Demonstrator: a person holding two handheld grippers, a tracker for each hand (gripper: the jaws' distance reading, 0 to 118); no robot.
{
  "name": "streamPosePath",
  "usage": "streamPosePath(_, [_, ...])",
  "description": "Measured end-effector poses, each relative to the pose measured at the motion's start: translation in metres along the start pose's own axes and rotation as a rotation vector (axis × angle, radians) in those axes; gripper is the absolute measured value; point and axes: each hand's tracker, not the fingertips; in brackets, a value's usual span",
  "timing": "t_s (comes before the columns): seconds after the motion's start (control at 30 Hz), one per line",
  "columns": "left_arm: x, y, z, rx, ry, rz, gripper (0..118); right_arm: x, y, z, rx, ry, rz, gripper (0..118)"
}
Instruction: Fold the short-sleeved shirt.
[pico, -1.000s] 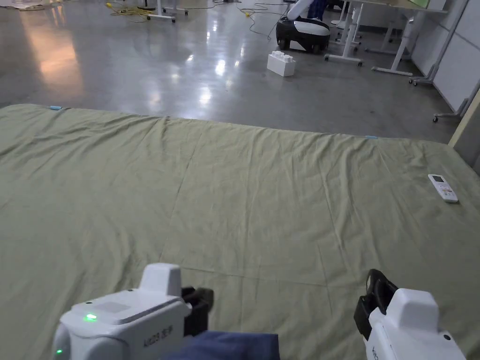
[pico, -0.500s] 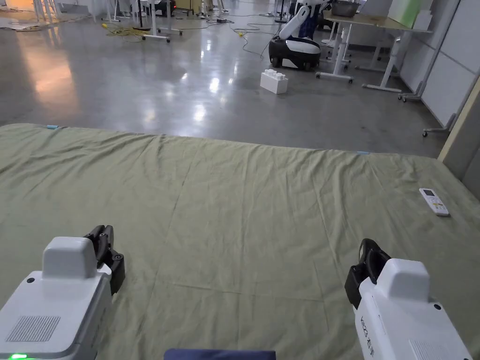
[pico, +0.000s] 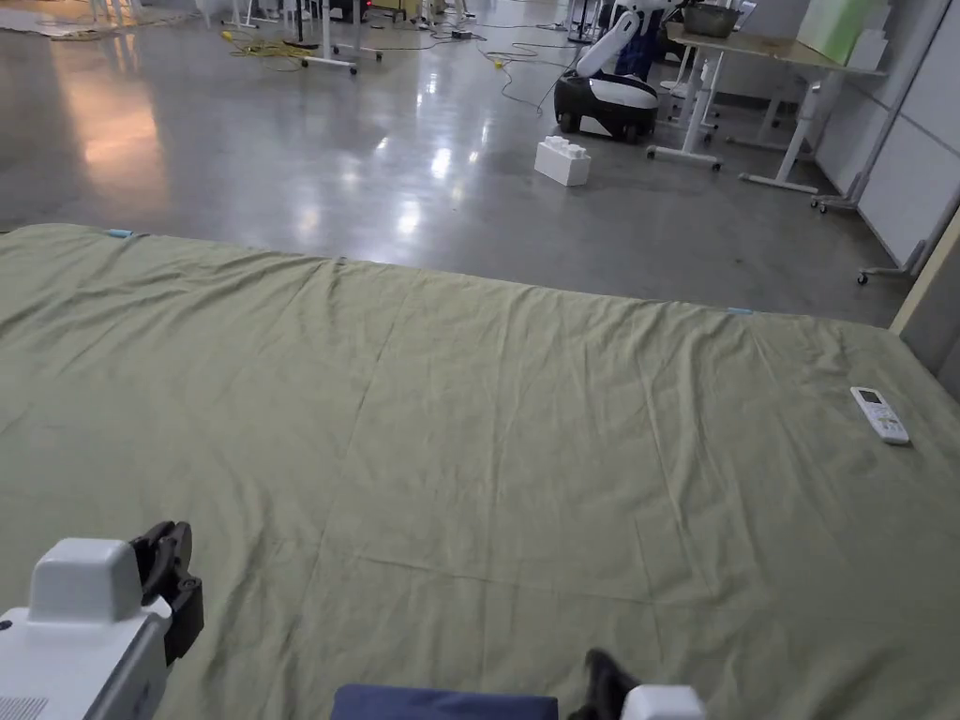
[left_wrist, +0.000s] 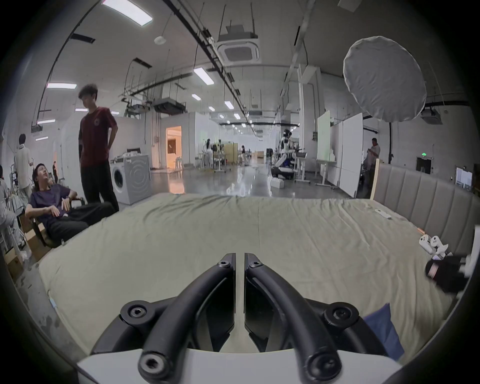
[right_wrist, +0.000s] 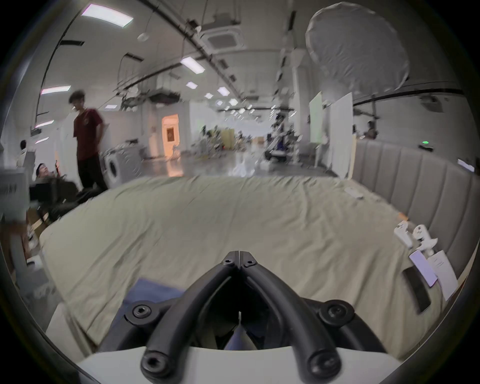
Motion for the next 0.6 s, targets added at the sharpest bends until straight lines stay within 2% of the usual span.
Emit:
streamPosePath(0.07, [-0.005,-0.011,0.002,-0.043,-0.017,0.011,6,-0.020,-0.018,-0.009,-0.040,0.047,0.014,0])
streamPosePath(0.17, [-0.011,-0.027,0.007,-0.112,-0.045,0.051,6,-0.036,-0.039,-0.028,-0.081,0.049,0.048,0])
streamPosePath(0.43, [-0.020,-0.066,0.000,-0.355,-0.245,0.221,8,-0.023,-0.078,-0.068,-0.223,-0.038,0.013,0])
streamPosePath(0.5, [-0.023,-0.072,-0.011,-0.431,-0.331,0.297,31,-0.020,-0.080,-0.071,-0.229,-0.050,0.011,0])
streamPosePath(0.53, [-0.023,-0.076,-0.016,-0.465,-0.375,0.331,48,-0.018,-0.080,-0.071,-0.233,-0.059,0.006,0])
streamPosePath(0.57, [-0.023,-0.079,-0.022,-0.496,-0.416,0.357,74,-0.015,-0.080,-0.073,-0.240,-0.064,-0.008,0])
streamPosePath(0.6, [-0.023,-0.083,-0.028,-0.513,-0.460,0.388,87,-0.013,-0.080,-0.074,-0.242,-0.065,-0.020,0])
